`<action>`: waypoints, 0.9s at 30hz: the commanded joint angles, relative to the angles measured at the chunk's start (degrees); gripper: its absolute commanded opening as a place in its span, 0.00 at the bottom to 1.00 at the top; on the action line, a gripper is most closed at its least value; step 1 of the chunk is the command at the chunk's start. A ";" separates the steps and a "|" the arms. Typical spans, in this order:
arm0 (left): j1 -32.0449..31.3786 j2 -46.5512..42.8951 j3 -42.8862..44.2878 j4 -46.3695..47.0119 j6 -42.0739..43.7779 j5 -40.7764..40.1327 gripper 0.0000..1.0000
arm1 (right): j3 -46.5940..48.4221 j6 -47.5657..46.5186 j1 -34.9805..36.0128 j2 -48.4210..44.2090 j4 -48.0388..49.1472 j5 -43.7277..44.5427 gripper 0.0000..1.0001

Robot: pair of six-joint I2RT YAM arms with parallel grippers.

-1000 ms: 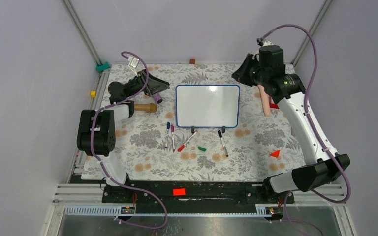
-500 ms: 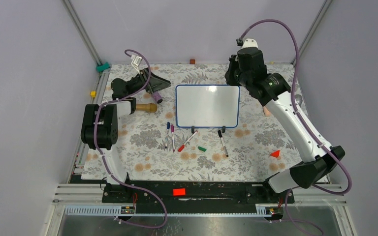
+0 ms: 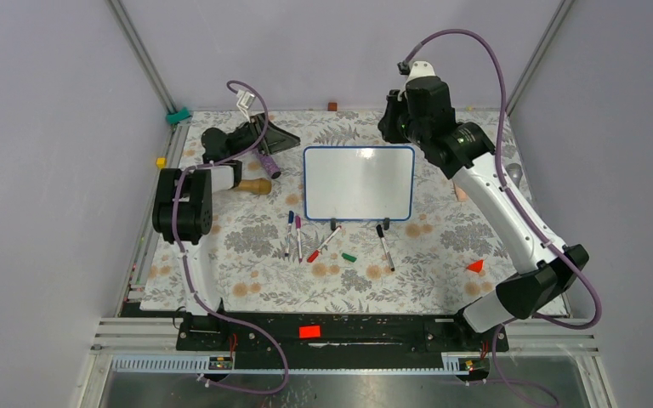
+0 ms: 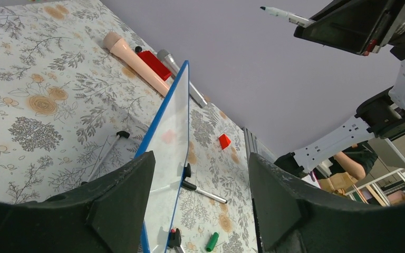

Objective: Write a sentence on the whiteboard

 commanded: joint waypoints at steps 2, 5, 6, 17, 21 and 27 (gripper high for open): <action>-1.01 3.44 5.66 3.58 0.78 2.13 0.65 | 2.22 -2.02 0.15 0.61 3.72 -4.78 0.00; -1.69 5.80 8.12 3.58 0.87 2.61 0.64 | 2.19 -1.75 0.15 0.86 3.88 -6.01 0.00; -1.88 6.54 8.87 3.56 0.93 2.65 0.64 | 2.22 -1.68 0.15 0.95 3.97 -6.22 0.00; -4.28 11.60 11.28 3.57 1.01 2.89 0.56 | 1.25 -1.79 0.14 0.85 3.87 -6.17 0.00; -4.63 11.65 10.01 3.67 1.63 2.90 0.43 | 1.19 -2.19 0.15 1.15 3.88 -6.49 0.00; -4.66 11.98 10.71 3.65 1.64 3.81 0.24 | 1.50 -1.76 0.15 1.82 4.00 -7.62 0.00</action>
